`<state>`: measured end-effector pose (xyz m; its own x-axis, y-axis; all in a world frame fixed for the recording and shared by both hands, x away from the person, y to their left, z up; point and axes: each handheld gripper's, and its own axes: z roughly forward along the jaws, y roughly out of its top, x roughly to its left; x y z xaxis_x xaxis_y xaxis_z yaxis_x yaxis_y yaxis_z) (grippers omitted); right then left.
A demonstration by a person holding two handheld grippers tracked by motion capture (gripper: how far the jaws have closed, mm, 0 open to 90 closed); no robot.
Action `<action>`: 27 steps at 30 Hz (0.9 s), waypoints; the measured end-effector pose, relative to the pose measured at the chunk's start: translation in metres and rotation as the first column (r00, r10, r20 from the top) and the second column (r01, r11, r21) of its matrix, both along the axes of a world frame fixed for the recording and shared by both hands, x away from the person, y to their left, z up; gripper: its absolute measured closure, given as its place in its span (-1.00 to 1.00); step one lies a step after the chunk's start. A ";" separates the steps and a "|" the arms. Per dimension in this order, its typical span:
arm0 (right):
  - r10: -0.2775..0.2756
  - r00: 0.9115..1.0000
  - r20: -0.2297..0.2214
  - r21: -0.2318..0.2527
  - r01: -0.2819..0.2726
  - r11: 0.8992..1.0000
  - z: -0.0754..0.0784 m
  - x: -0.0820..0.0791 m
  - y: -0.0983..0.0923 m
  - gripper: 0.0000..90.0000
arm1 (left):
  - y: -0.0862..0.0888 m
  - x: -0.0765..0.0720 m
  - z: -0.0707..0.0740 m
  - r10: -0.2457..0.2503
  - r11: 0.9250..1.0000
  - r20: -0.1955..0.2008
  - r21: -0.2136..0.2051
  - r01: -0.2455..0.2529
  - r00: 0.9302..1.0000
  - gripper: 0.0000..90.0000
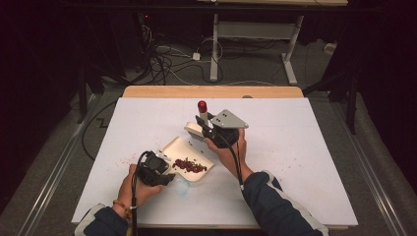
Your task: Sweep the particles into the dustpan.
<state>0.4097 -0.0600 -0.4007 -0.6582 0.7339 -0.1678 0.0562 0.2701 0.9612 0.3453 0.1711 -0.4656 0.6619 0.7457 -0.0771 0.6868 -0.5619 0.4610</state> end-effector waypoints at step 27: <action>0.167 0.985 -0.047 0.055 -0.165 0.985 0.026 -0.022 -0.013 0.55 | 0.004 0.001 -0.001 -0.010 1.000 -0.004 -0.012 0.010 1.000 0.41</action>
<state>0.3874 -0.0727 -0.3751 -0.7782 0.6206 -0.0961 0.0642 0.2308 0.9709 0.3460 0.1756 -0.4666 0.6688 0.7381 -0.0889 0.6832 -0.5630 0.4651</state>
